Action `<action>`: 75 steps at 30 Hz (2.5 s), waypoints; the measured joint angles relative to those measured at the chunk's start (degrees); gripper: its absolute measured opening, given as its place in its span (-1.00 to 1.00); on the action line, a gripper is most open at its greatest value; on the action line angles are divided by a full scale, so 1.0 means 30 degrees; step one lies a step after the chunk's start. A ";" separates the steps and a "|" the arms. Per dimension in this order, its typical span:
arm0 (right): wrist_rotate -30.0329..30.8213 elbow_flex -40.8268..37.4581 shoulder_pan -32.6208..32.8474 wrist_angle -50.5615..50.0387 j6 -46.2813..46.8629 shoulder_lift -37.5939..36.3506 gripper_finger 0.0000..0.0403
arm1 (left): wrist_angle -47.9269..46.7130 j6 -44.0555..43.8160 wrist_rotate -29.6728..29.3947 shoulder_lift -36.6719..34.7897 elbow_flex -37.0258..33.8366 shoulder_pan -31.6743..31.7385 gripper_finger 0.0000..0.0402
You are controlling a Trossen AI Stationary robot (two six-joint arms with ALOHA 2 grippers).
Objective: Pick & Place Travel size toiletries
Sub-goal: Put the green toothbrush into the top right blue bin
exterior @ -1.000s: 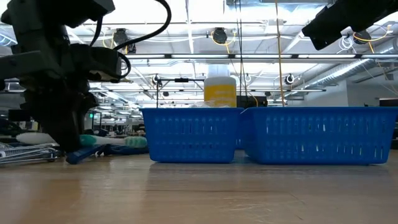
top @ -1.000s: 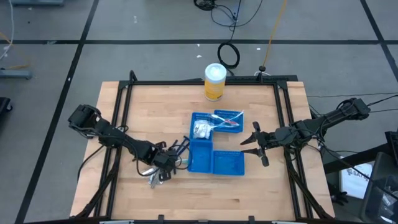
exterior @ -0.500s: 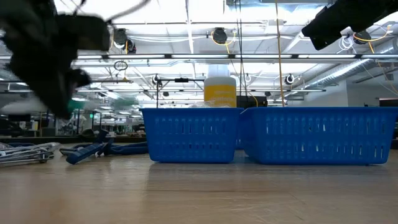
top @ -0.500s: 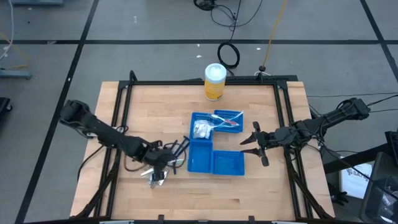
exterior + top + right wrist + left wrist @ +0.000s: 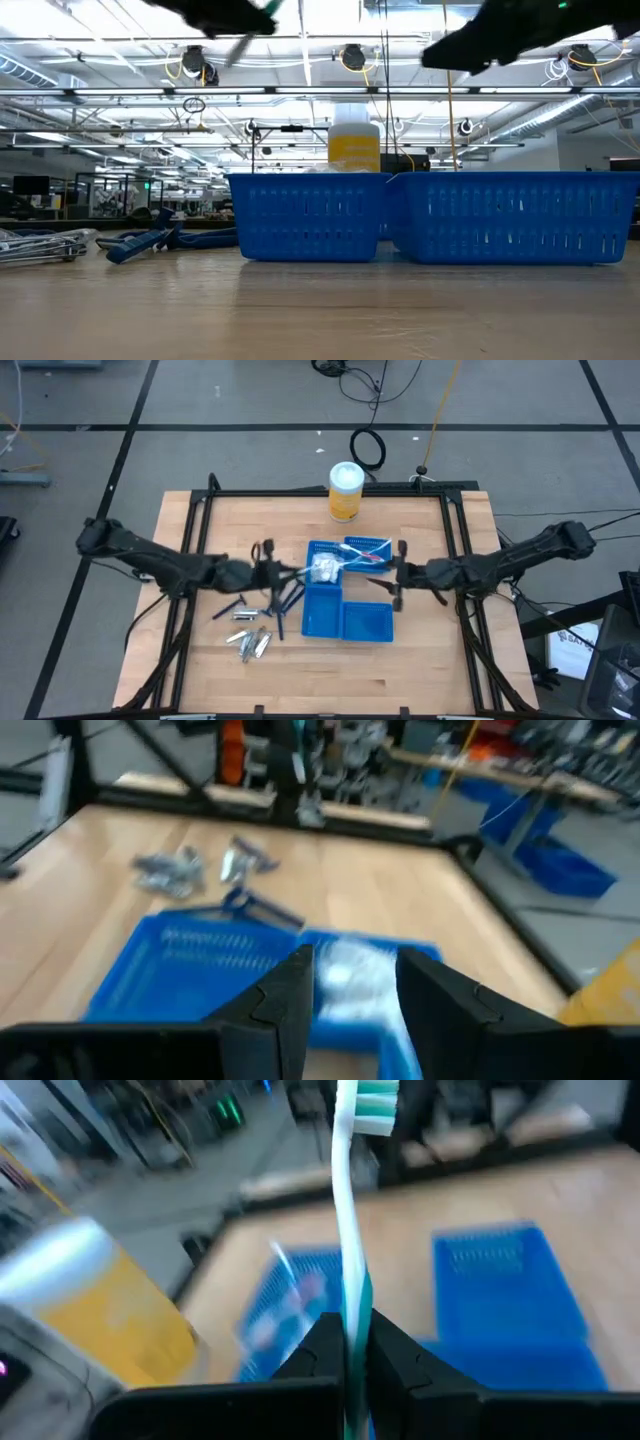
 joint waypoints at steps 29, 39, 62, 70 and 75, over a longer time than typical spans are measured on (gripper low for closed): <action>-0.8947 0.2154 -0.6192 1.5279 0.0665 0.9670 -0.07 | 0.9921 0.1241 0.8407 0.6217 -0.0015 0.6184 -0.97; -0.8918 0.2193 -0.6192 1.5966 -0.0093 0.9699 -0.90 | 1.0159 0.0804 0.8886 0.6217 -0.0015 0.6162 -0.93; -0.7788 0.5794 -0.8032 -0.4569 -0.0687 0.3528 -0.97 | 0.6028 -0.0830 0.3293 0.5402 0.0000 0.5980 0.24; -0.6790 0.5909 -0.8739 -1.0868 0.0270 0.3637 -0.96 | 0.3932 -0.1117 -0.0692 0.5401 -0.0015 0.6076 0.34; -0.6871 0.5653 -0.8807 -1.0793 0.0670 0.4258 -0.96 | 0.3782 -0.1390 -0.0724 0.5401 -0.0015 0.6163 0.34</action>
